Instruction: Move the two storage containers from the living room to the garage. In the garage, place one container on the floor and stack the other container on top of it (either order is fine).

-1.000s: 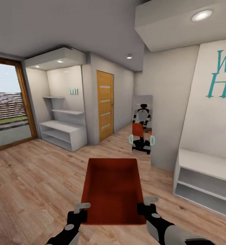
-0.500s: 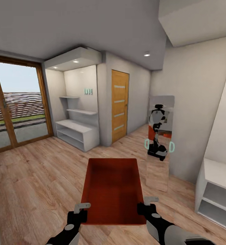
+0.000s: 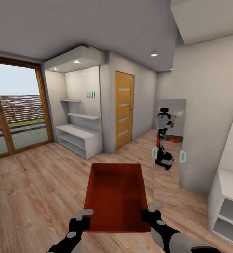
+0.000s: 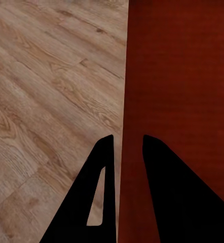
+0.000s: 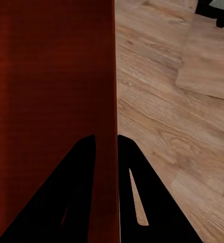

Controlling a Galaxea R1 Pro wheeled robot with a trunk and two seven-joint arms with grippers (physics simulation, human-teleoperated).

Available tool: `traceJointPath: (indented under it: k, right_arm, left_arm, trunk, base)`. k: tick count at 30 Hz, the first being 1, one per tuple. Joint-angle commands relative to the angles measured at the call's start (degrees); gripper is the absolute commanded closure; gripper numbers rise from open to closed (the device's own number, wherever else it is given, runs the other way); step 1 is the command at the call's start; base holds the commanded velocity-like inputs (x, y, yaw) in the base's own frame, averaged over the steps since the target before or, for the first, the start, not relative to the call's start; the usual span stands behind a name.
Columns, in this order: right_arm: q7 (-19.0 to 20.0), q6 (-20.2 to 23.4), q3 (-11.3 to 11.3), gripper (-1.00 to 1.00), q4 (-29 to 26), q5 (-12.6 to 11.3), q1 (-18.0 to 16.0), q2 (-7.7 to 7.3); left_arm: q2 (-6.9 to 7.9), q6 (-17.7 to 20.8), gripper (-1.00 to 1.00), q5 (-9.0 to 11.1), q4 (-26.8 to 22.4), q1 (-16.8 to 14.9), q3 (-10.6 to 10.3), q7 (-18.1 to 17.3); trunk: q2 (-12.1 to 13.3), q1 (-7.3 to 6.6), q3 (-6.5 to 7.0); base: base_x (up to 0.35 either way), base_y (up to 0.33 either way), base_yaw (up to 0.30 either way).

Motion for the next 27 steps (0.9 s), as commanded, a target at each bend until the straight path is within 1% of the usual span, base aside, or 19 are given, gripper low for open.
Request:
traceJointPath:
  k: [1,23,27]
  right_arm:
    - [-0.58,-0.35,-1.02,1.0,0.22,-1.2,-0.01,-0.01]
    - [-0.59,-0.38,-1.1,1.0,0.22,-1.38,-0.01,-0.01]
    - [-0.59,-0.41,-1.06,1.0,0.22,-1.36,-0.03,0.06]
  left_arm:
    - [-0.02,-2.84,1.0,-0.29,-0.11,-0.1,0.67,0.58]
    - [-0.02,-2.84,1.0,-0.29,-0.11,-0.1,0.72,0.58]
    - [-0.02,-2.85,1.0,-0.29,-0.13,-0.1,0.71,0.59]
  trunk:
    - [-0.07,0.05,-0.1]
    - [-0.07,0.05,-0.1]
    - [-0.07,0.05,-0.1]
  base:
    - [0.322,0.0,0.0]
    - [0.322,0.0,0.001]
    - [0.322,0.0,0.22]
